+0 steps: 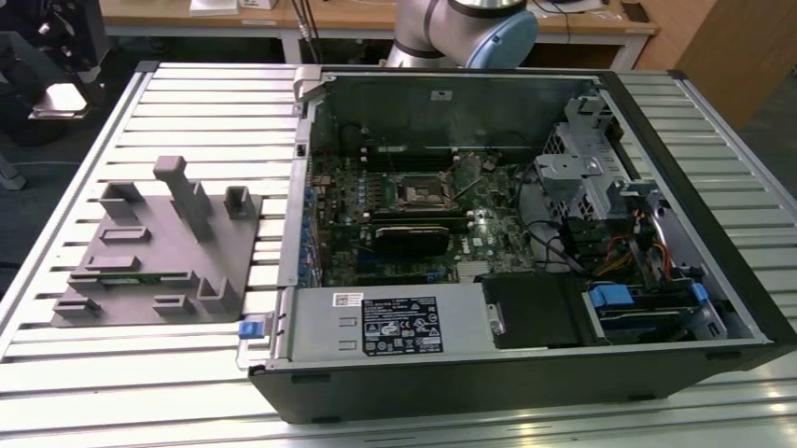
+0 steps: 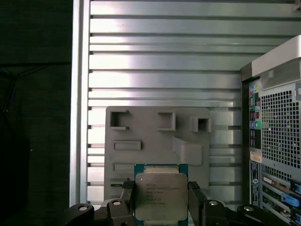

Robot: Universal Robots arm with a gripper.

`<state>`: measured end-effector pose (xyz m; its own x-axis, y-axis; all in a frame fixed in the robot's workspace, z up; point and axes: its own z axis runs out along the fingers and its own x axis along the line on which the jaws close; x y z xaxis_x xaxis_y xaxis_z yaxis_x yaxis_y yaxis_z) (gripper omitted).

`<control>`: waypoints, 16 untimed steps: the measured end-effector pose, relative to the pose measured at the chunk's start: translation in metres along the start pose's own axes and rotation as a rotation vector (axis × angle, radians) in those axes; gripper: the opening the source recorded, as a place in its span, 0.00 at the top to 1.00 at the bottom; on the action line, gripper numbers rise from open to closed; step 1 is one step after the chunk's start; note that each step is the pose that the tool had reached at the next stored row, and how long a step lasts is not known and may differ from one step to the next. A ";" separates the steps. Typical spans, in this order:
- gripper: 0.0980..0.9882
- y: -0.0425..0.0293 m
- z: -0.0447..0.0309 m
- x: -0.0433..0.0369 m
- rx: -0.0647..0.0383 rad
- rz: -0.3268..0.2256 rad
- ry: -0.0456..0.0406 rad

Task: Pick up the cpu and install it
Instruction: 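Pick up the cpu and move it towards the insertion slot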

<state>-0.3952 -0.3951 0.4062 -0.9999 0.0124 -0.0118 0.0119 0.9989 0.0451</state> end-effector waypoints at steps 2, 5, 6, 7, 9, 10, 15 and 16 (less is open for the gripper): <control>0.50 0.0001 0.0000 -0.0006 0.000 0.000 0.0000; 0.50 0.0004 0.0001 -0.0018 0.000 0.000 -0.0001; 0.50 0.0004 0.0001 -0.0022 0.000 0.000 -0.0001; 0.50 0.0005 0.0001 -0.0026 0.000 0.000 0.0000; 0.50 0.0006 0.0001 -0.0034 0.000 0.000 -0.0001; 0.50 0.0007 0.0001 -0.0038 0.000 0.000 0.0000; 0.50 0.0010 0.0001 -0.0056 0.000 0.000 0.0000; 0.50 0.0011 0.0001 -0.0060 0.000 0.000 0.0000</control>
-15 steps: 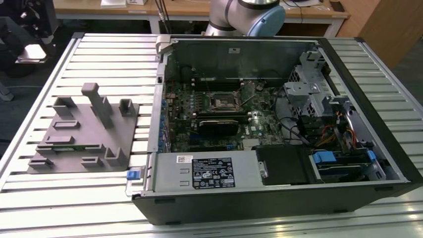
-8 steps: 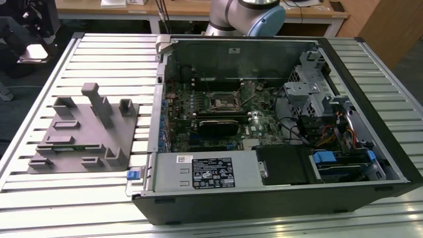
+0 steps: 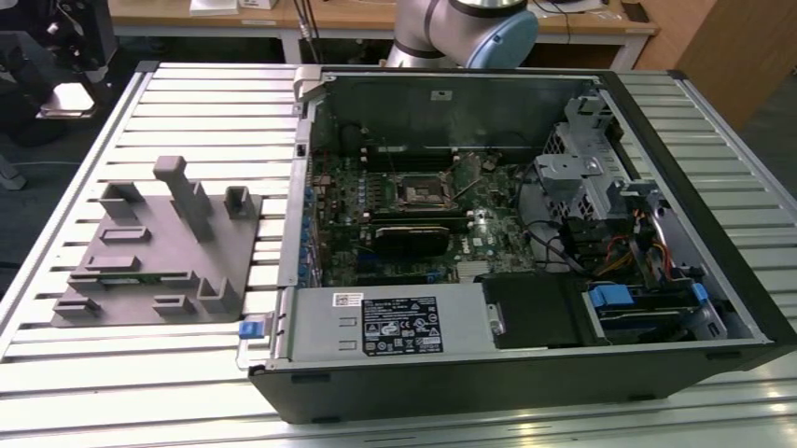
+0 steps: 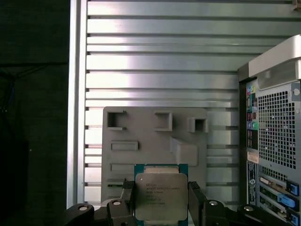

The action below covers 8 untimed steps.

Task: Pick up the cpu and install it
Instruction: 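Pick up the cpu and move it towards the insertion slot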

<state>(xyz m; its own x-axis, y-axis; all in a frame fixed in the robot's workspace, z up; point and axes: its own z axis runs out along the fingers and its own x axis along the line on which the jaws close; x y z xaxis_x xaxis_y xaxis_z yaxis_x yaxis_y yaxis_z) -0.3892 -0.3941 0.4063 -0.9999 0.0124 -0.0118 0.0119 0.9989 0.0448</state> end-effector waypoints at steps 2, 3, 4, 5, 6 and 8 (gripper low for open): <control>0.50 0.0000 0.0001 -0.0009 0.000 0.000 -0.0001; 0.50 0.0001 0.0001 -0.0015 0.000 0.000 -0.0001; 0.50 0.0001 0.0001 -0.0023 0.000 0.000 -0.0001; 0.50 0.0002 0.0001 -0.0032 0.000 0.000 -0.0001; 0.50 0.0003 0.0001 -0.0043 0.000 0.000 0.0000; 0.50 0.0005 0.0001 -0.0063 0.000 0.000 -0.0001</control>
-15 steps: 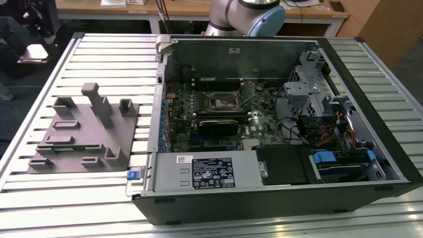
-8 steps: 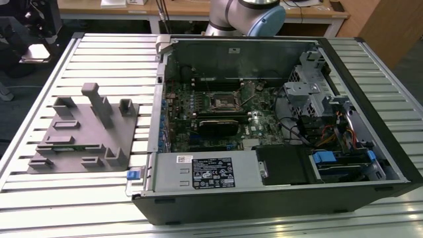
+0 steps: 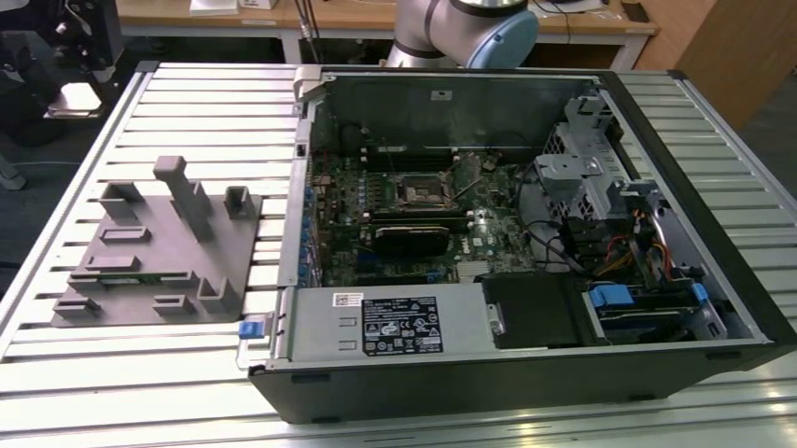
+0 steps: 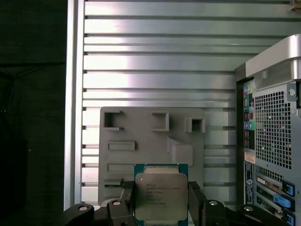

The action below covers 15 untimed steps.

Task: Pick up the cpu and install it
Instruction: 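Pick up the cpu and move it towards the insertion slot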

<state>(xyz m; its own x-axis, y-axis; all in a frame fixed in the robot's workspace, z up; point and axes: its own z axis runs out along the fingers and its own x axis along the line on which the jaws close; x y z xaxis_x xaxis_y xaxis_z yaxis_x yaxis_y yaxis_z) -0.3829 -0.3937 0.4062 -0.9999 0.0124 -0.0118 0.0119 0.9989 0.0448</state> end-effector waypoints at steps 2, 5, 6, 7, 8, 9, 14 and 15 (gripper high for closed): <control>0.50 0.0002 0.0000 -0.0018 0.000 0.000 0.0000; 0.50 0.0004 0.0000 -0.0048 0.000 0.000 0.0000; 0.50 0.0004 0.0001 -0.0058 0.000 0.000 -0.0001; 0.50 0.0005 0.0001 -0.0068 0.000 0.000 0.0000; 0.50 0.0005 0.0001 -0.0079 0.000 0.000 0.0000; 0.50 0.0006 0.0001 -0.0088 0.000 0.000 0.0000; 0.50 0.0011 0.0002 -0.0134 0.000 0.000 0.0000; 0.50 0.0012 0.0002 -0.0144 0.000 0.000 0.0000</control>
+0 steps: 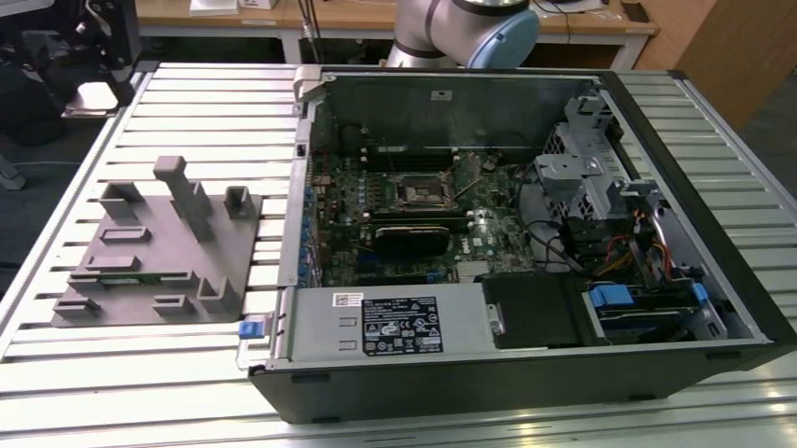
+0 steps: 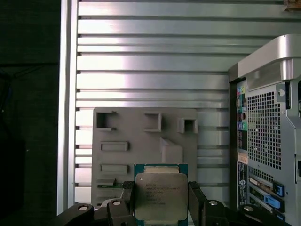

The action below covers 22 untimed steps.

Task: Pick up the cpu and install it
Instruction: 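Pick up the cpu and move it towards the insertion slot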

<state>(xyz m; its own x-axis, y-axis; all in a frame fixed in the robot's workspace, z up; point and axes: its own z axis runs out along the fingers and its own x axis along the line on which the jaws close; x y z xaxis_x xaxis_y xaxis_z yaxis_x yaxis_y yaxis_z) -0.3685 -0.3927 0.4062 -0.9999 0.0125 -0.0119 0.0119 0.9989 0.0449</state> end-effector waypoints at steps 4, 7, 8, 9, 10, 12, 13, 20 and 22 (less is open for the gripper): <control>0.50 0.0004 0.0001 -0.0035 0.000 0.000 0.0000; 0.50 0.0007 0.0001 -0.0057 0.000 0.000 0.0000; 0.50 0.0008 0.0001 -0.0064 0.000 0.000 0.0000; 0.50 0.0008 0.0001 -0.0072 0.000 0.000 0.0000; 0.50 0.0009 0.0001 -0.0079 0.000 0.000 0.0000; 0.50 0.0010 0.0002 -0.0094 0.000 0.000 0.0000; 0.50 0.0011 0.0002 -0.0103 0.000 0.000 0.0000; 0.50 0.0014 0.0003 -0.0164 0.000 0.000 0.0000; 0.50 0.0014 0.0002 -0.0183 0.000 0.000 0.0001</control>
<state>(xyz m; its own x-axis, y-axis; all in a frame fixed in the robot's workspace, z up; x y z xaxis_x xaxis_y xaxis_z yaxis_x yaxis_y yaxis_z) -0.3502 -0.3914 0.4063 -0.9999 0.0124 -0.0118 0.0119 0.9989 0.0448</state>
